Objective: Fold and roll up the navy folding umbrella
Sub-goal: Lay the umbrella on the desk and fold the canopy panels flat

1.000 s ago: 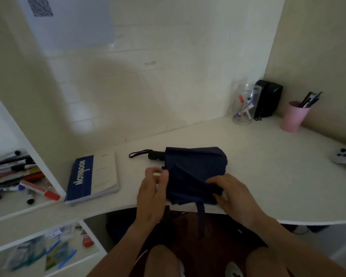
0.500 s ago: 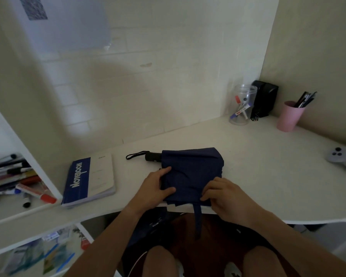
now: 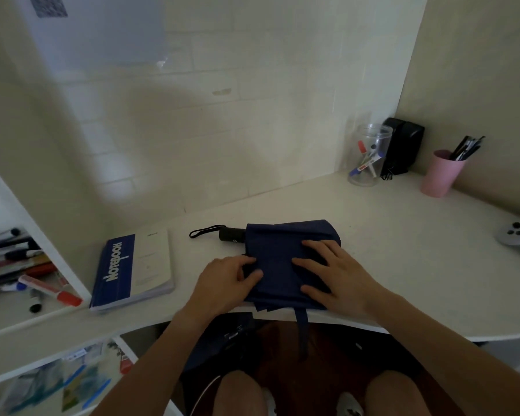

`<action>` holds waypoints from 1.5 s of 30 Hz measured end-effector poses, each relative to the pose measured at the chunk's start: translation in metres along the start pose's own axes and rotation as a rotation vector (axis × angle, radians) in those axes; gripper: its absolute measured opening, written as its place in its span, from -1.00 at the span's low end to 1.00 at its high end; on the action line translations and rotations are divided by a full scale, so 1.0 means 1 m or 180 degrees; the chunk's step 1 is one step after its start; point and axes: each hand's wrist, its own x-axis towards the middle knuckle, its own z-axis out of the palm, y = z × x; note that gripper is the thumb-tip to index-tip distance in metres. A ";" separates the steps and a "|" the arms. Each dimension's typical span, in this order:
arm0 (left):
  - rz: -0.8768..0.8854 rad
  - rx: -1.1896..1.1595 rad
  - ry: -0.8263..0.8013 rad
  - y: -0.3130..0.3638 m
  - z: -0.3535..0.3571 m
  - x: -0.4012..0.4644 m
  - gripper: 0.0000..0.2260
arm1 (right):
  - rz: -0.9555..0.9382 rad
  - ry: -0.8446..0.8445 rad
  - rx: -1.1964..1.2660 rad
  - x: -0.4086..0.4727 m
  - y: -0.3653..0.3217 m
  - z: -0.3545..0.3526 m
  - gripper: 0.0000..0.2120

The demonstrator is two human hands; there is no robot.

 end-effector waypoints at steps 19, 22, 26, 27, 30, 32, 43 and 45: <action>0.1159 0.1150 -0.0745 -0.027 0.032 -0.007 -0.37 | 0.1419 0.0511 0.2291 0.021 0.023 -0.052 -0.71; 0.1167 0.1169 -0.0700 -0.025 0.032 -0.007 -0.38 | 0.2421 0.0338 0.2113 0.066 0.044 -0.064 -0.54; 0.1168 0.1213 -0.0722 -0.024 0.030 -0.007 -0.41 | 0.2784 -0.0014 0.3066 0.096 0.049 -0.053 -0.68; 0.1181 0.1225 -0.0736 -0.023 0.030 -0.008 -0.43 | 0.2731 0.0100 0.3298 0.097 0.048 -0.055 -0.74; 0.1217 0.1211 -0.0736 -0.024 0.030 -0.007 -0.46 | 0.2407 0.0489 0.3878 0.091 0.045 -0.060 -0.80; 0.1241 0.1202 -0.0705 -0.025 0.031 -0.007 -0.46 | 0.2088 0.0749 0.4072 0.081 0.042 -0.060 -0.84; 0.1217 0.1222 -0.0717 -0.024 0.032 -0.006 -0.45 | 0.1953 0.0894 0.3455 0.046 0.042 -0.065 -0.55; 0.1220 0.1212 -0.0714 -0.023 0.032 -0.006 -0.45 | 0.1989 0.0698 0.3113 0.058 0.040 -0.069 -0.54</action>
